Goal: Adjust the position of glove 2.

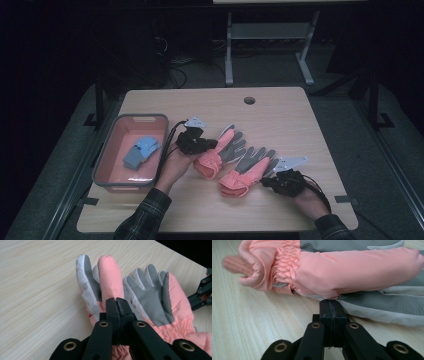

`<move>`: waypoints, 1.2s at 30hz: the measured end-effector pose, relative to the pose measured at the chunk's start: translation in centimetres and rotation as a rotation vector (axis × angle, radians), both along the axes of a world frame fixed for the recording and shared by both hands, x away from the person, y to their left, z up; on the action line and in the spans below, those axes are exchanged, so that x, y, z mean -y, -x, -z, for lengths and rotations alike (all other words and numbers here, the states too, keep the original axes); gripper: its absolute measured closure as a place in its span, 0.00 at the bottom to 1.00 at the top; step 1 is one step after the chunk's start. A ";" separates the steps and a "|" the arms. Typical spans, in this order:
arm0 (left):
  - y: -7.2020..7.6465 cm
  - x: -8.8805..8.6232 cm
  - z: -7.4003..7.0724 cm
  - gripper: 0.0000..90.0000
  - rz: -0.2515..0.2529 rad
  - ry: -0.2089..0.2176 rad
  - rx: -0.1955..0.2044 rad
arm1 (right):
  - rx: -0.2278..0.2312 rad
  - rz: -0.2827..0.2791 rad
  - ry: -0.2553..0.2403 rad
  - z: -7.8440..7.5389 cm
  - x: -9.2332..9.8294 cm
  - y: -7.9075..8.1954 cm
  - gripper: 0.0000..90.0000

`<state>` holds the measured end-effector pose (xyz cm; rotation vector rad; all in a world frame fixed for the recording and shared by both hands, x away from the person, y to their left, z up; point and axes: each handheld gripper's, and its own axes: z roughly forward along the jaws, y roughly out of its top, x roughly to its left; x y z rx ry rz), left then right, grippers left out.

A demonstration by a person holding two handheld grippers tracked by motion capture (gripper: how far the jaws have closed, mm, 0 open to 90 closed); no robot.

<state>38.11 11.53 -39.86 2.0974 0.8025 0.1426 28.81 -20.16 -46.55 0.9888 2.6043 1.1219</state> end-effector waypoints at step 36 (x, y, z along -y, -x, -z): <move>3.1 5.5 -1.2 1.00 0.288 0.049 -0.010 | -0.018 -0.030 -0.016 0.1 -2.6 -1.3 1.00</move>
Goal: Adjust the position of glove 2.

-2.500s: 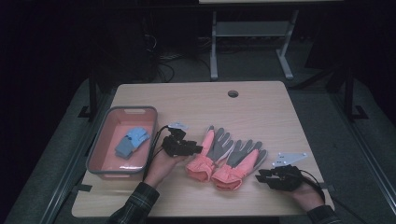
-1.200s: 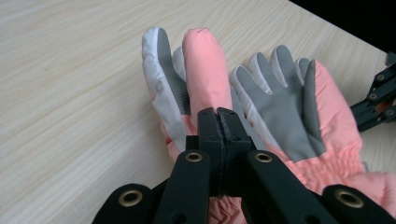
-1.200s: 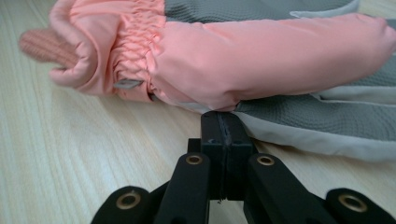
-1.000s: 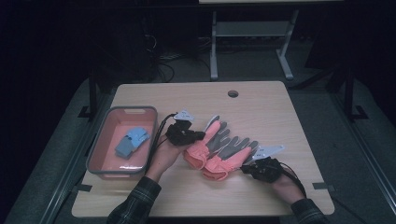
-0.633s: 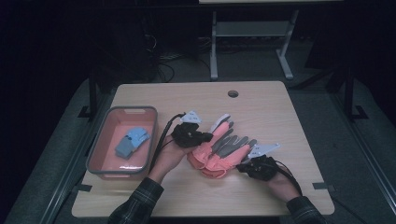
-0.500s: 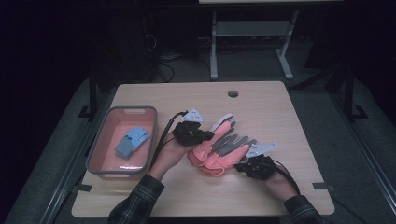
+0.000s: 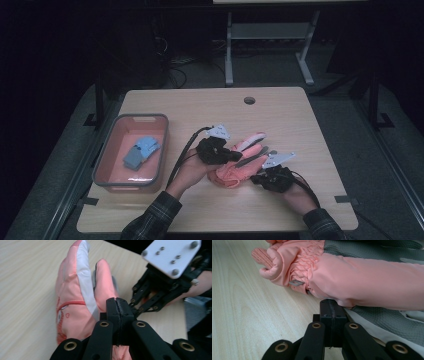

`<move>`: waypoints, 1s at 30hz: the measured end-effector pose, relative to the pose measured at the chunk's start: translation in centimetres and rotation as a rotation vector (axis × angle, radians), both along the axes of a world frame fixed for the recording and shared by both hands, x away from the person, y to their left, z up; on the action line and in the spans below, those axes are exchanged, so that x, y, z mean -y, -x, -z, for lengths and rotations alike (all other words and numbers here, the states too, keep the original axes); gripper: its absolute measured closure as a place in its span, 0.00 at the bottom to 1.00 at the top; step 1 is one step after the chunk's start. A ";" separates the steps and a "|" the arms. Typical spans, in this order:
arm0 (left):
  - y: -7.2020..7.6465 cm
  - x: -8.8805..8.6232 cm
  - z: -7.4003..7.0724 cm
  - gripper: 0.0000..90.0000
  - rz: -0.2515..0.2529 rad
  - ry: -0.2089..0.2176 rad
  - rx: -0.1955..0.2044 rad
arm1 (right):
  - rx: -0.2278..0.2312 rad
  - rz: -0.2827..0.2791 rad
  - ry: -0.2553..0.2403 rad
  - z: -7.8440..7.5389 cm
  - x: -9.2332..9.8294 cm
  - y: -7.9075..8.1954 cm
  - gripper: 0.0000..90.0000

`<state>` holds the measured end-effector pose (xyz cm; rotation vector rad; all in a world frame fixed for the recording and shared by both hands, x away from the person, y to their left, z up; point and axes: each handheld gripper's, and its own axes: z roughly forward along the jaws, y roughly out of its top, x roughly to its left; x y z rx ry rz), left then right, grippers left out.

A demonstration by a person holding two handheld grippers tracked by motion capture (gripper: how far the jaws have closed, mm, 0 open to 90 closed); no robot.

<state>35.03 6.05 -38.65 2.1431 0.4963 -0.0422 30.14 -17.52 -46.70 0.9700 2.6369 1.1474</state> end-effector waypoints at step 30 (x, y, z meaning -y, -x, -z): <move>1.0 2.5 0.7 1.00 0.126 0.085 -0.124 | 0.138 0.102 -0.140 -7.2 4.9 -1.5 1.00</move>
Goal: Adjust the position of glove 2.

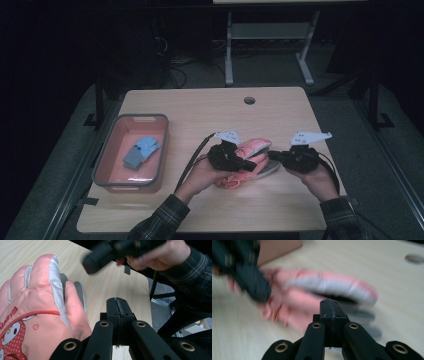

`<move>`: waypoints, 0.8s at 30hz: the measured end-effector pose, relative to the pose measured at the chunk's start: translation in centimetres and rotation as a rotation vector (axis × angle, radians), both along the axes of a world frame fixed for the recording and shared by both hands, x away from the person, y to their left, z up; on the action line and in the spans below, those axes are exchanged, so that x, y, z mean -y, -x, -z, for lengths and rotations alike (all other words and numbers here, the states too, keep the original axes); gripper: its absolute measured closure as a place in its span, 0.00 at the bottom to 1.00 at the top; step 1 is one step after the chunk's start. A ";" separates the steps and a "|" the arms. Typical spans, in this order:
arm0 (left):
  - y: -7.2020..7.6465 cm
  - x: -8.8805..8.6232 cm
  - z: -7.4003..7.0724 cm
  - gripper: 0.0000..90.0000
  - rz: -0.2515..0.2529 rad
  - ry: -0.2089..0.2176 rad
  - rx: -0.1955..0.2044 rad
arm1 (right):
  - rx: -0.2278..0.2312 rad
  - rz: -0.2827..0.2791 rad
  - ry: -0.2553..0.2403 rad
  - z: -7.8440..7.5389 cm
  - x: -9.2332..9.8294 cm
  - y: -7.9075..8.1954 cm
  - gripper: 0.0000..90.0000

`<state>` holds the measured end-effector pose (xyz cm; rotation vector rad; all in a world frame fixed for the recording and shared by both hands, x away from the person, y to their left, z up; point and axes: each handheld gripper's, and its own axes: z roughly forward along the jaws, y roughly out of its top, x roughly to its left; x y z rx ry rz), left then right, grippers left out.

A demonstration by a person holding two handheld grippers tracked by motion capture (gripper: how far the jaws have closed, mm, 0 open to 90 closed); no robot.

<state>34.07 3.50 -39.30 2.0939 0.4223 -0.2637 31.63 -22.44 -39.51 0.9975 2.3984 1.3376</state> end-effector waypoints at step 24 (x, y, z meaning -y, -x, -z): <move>0.3 -5.9 -1.7 0.88 -0.169 -0.037 0.077 | -0.043 -0.063 0.066 1.8 -4.1 -2.0 1.00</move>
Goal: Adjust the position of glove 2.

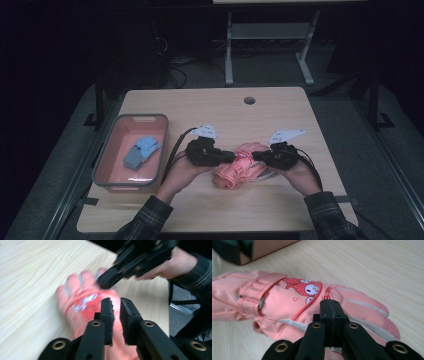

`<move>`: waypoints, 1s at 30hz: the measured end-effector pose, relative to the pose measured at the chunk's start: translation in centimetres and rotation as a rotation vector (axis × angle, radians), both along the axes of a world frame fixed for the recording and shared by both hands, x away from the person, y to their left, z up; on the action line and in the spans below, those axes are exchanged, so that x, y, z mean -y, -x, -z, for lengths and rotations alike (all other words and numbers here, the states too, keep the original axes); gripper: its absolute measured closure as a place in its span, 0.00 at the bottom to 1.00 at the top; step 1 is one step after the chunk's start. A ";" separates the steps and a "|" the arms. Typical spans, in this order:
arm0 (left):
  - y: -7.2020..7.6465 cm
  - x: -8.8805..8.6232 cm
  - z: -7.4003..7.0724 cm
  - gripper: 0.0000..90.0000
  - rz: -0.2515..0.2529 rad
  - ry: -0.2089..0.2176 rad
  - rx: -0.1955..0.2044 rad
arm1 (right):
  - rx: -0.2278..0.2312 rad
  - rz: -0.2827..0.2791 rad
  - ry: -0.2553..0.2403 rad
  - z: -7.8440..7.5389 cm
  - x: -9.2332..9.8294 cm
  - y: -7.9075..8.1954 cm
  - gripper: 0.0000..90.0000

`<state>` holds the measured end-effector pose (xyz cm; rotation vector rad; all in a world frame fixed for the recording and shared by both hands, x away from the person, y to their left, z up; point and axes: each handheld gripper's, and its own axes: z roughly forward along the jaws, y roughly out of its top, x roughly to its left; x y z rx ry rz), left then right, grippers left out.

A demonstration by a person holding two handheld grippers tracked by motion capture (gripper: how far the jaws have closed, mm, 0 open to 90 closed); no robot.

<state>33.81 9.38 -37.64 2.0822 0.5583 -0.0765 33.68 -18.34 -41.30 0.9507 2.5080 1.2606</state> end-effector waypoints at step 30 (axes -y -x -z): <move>0.3 -0.6 4.8 0.62 -0.031 -0.151 -0.137 | 0.001 -0.021 0.053 1.2 -0.6 0.8 1.00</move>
